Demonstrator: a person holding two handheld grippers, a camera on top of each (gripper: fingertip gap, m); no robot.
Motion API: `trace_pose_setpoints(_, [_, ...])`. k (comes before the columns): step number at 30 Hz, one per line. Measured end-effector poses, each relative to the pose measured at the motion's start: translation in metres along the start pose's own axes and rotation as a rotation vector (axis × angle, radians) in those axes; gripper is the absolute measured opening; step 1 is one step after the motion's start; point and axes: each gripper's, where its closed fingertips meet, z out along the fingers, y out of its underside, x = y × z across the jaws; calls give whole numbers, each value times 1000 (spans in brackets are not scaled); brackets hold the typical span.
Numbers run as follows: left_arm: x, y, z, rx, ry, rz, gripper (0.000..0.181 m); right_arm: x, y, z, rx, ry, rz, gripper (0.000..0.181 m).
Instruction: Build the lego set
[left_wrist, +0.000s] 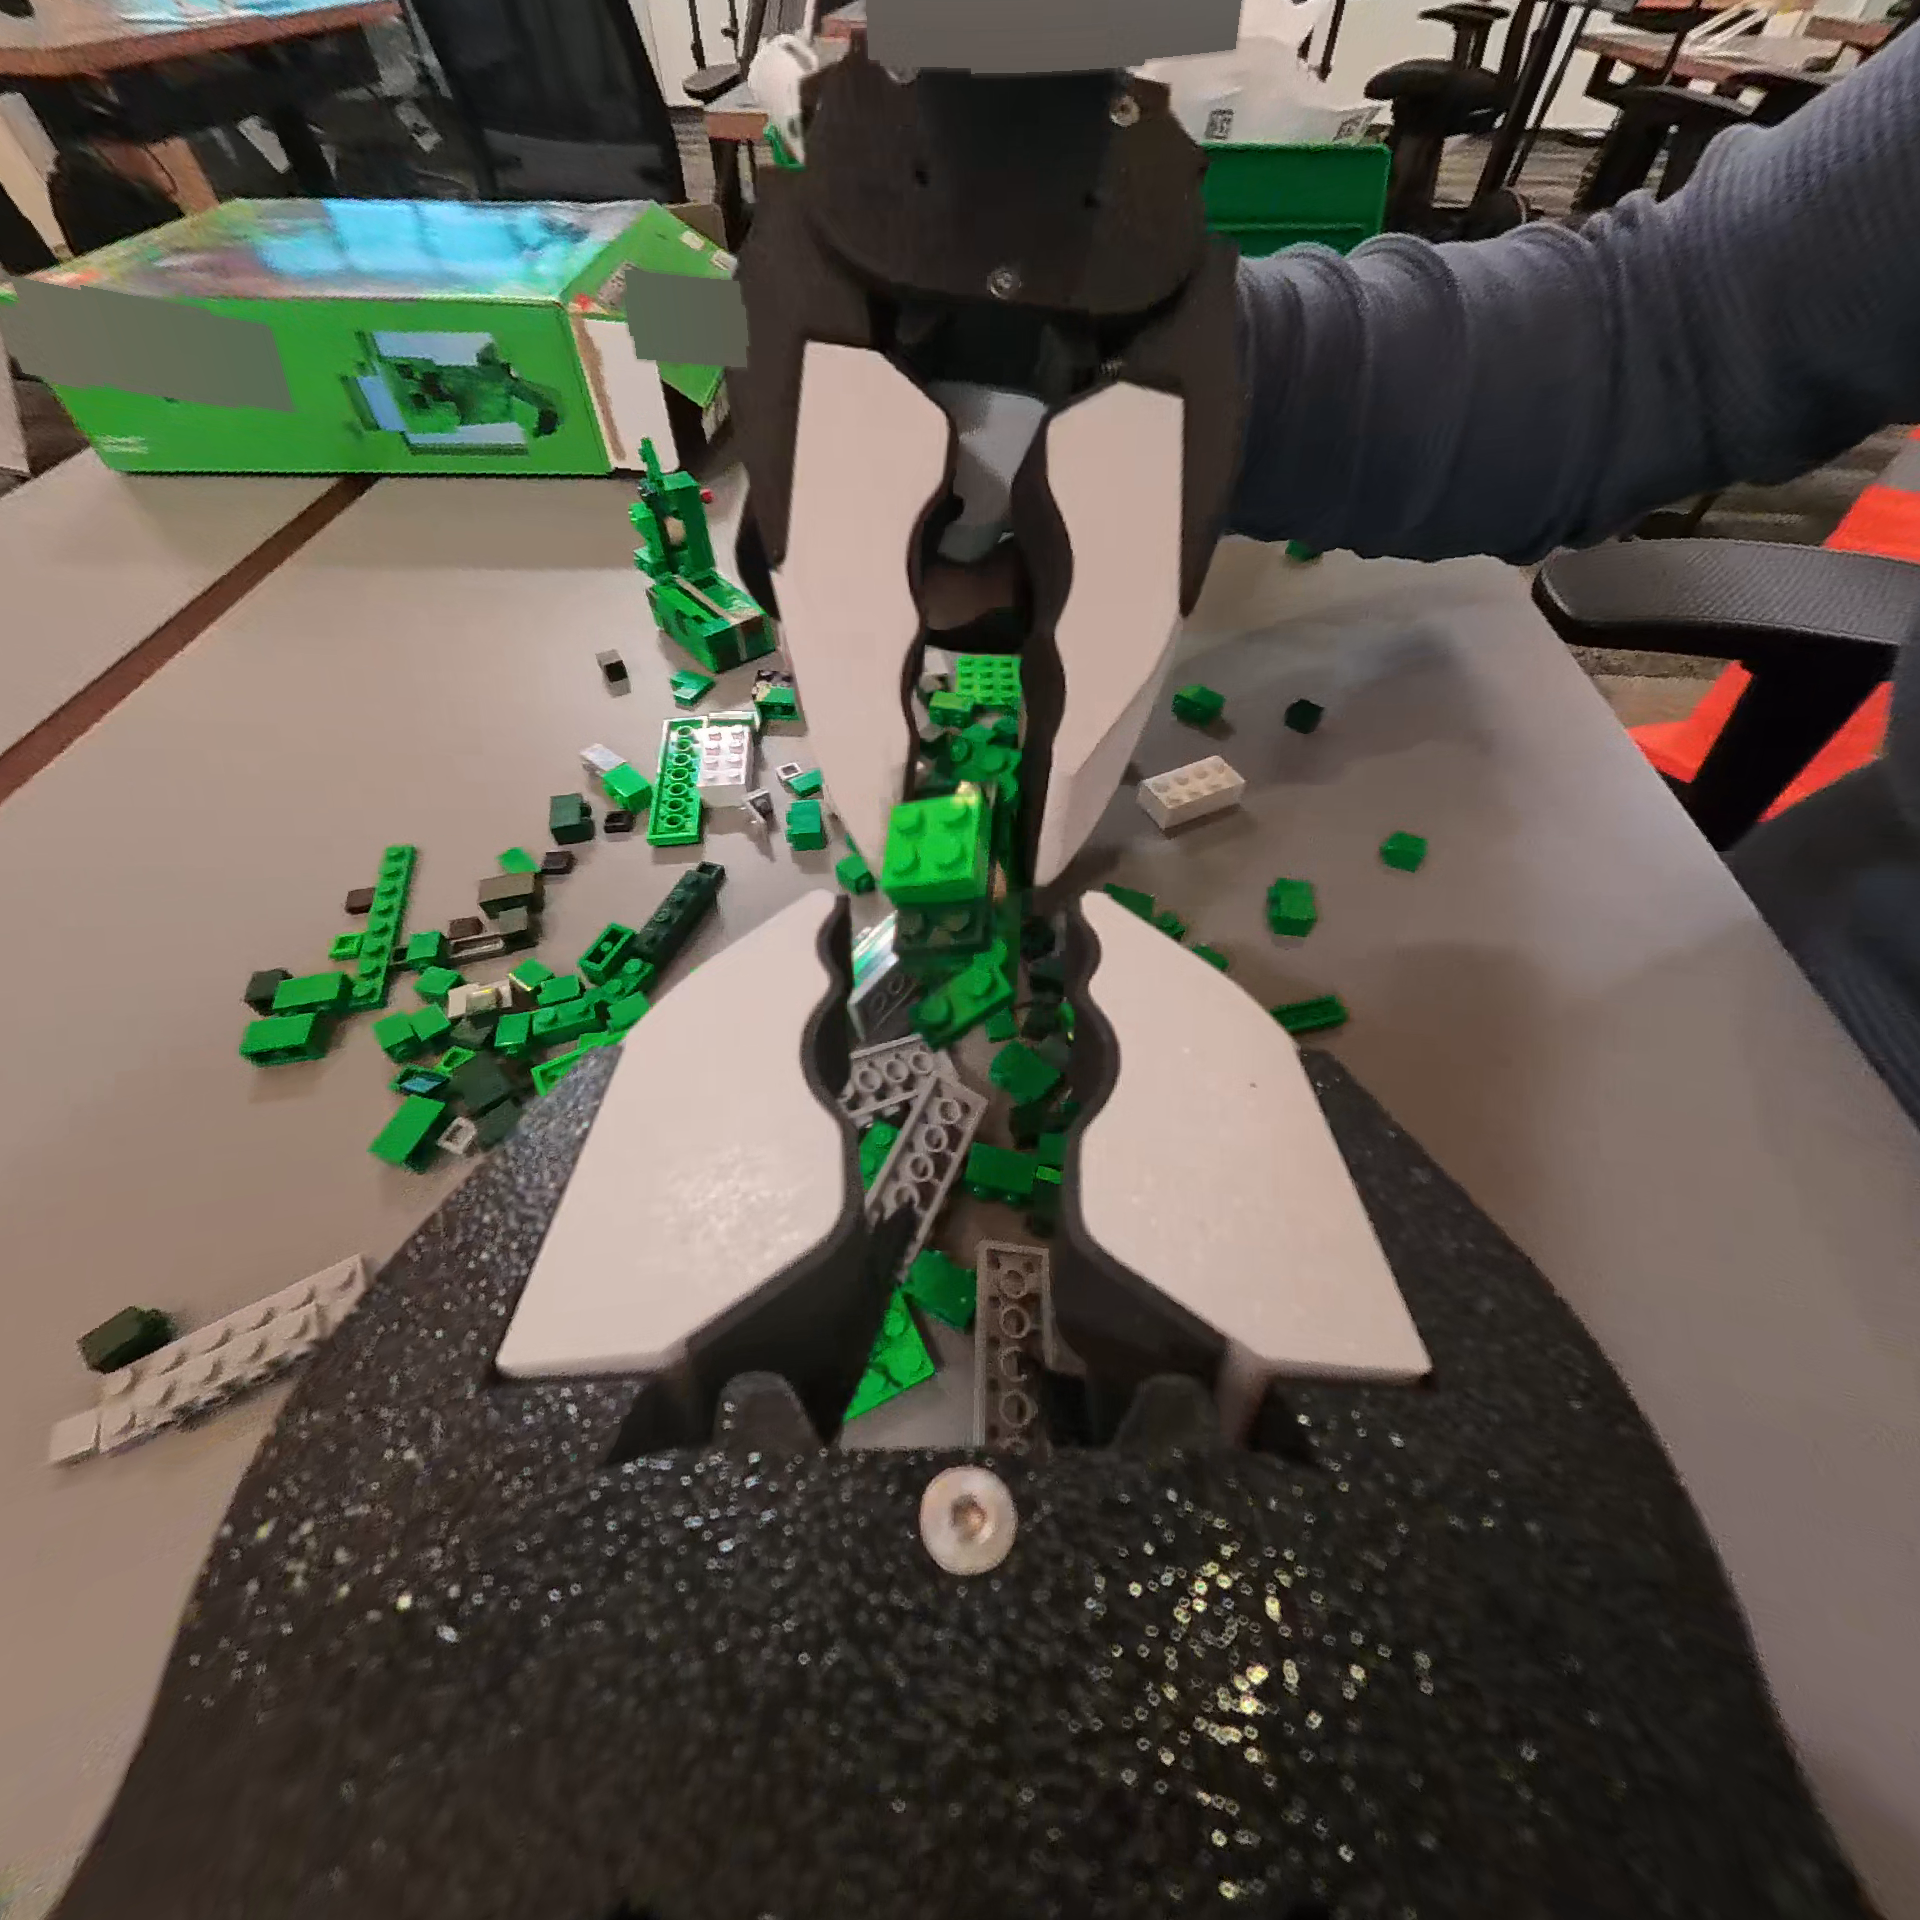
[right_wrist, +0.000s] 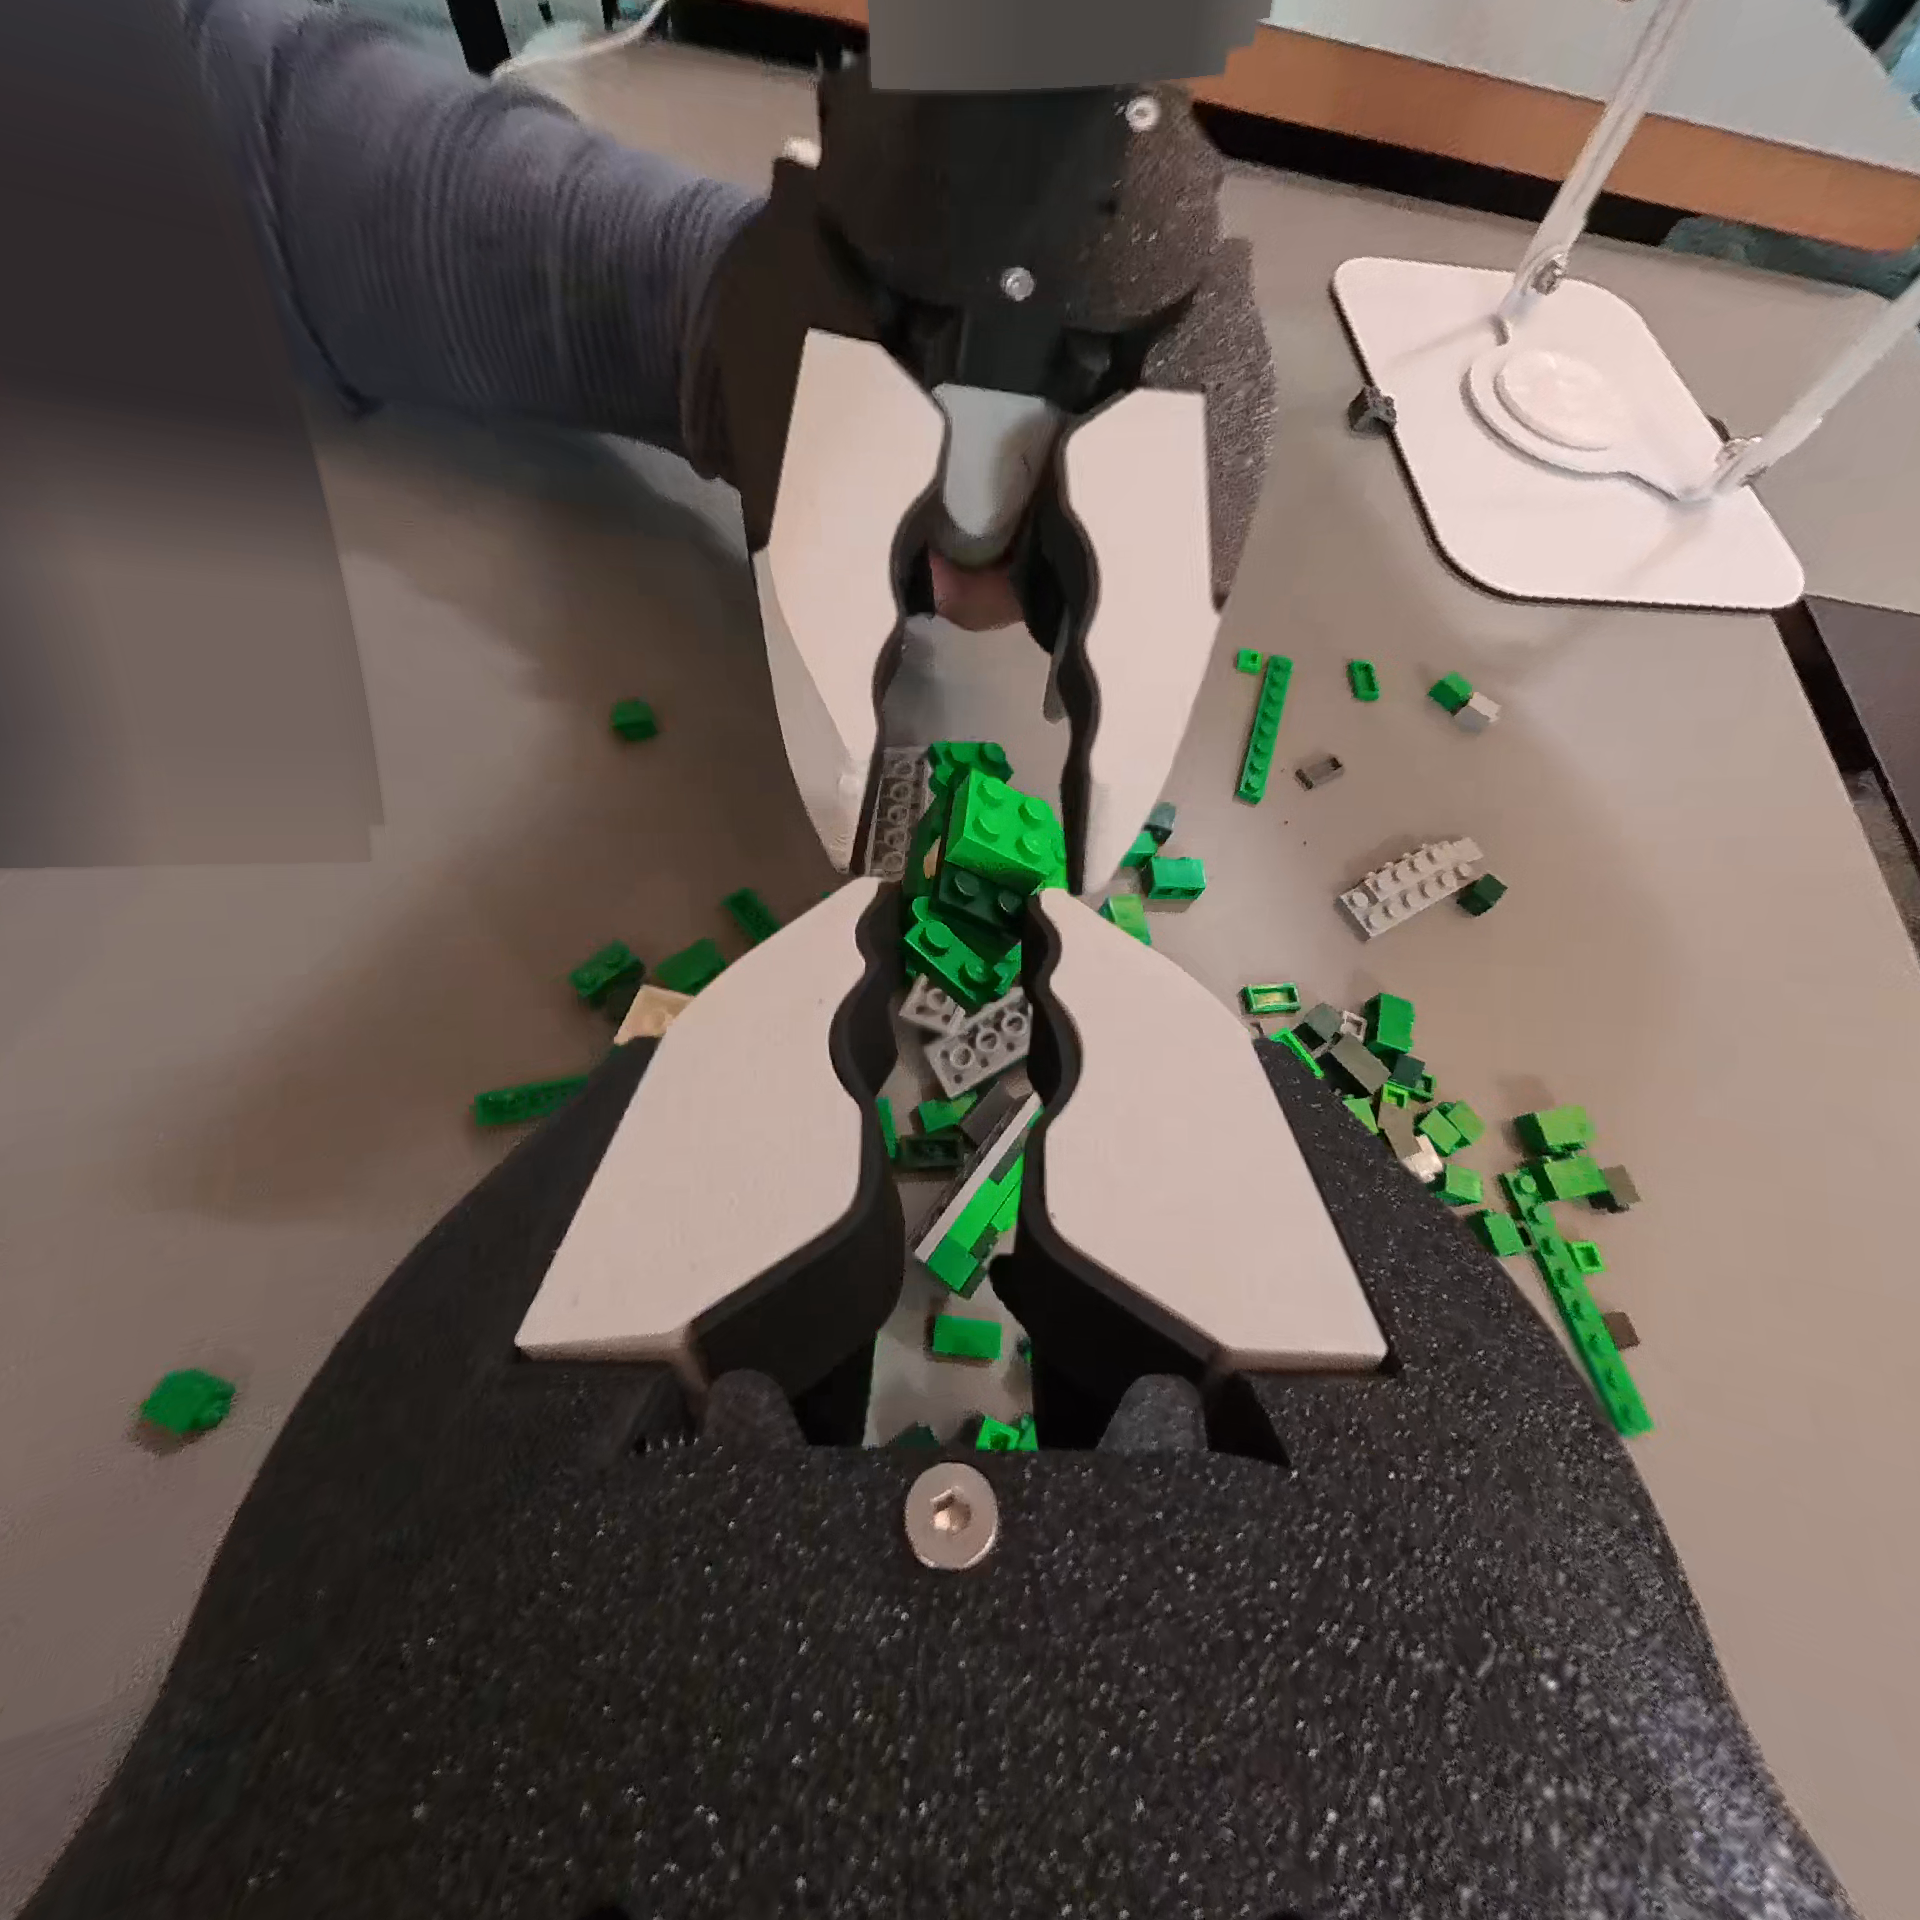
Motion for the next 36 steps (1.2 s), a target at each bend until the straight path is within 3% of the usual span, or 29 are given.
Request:
trace_pose_setpoints(4, [-2, -6, -5, -7, -43, 50, 35, -1, 8, 2, -115, 56, -112, 21])
trace_pose_setpoints(14, [2, 17, 10, -360, -118, 252, 18, -6, 25, 6, -406, 70, -324, 21])
trace_pose_setpoints(16, [1, 20, 9, -375, -96, 208, 17, -3, 26, 7, -444, 125, -467, 21])
trace_pose_setpoints(19, [1, 19, 7, -326, -22, 110, 16, 9, 31, 5, -617, 283, -892, 21])
trace_pose_setpoints(21, [4, 20, 7, -278, 41, 23, 16, 10, 35, 8, -648, 320, -989, 21])
trace_pose_setpoints(24, [-4, 23, 3, -201, 28, -62, 16, 17, 43, 4, -607, 353, -855, 21])
trace_pose_setpoints(27, [-24, 36, -4, -238, -90, -116, 16, 15, 42, 7, -387, 297, -452, 21])
trace_pose_setpoints(28, [-27, 42, -4, -275, -107, -134, 27, 12, 37, 8, -293, 257, -318, 21])
trace_pose_setpoints(29, [-25, 44, -3, -283, -98, -145, 58, 10, 32, 8, -207, 213, -205, 21])
trace_pose_setpoints(30, [-21, 42, 0, -267, -76, -152, 63, 7, 26, 8, -131, 173, -118, 21])
trace_pose_setpoints(32, [-14, 31, 5, -196, -31, -154, 60, 5, 17, 7, -30, 121, -6, 21])
trace_pose_setpoints(36, [-4, 18, 7, -114, 34, -155, 32, -1, 8, 5, 75, 50, 106, 21])
